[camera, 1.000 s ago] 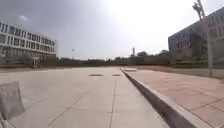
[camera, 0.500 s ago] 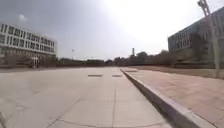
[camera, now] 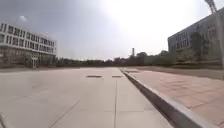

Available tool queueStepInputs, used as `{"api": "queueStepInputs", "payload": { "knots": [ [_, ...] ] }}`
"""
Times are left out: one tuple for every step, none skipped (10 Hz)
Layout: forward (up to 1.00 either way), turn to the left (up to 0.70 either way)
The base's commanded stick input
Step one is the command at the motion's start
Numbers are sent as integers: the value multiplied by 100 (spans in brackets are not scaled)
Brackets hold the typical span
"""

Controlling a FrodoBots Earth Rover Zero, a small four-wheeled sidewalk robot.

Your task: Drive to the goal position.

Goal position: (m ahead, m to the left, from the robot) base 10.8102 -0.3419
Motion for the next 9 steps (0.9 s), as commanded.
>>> {"api": "queueStepInputs", "payload": {
  "knots": [
    [70,2],
    [70,2],
    [70,2],
    [70,2],
    [70,2],
    [70,2],
    [70,2],
    [70,2],
    [70,2]
  ]
}}
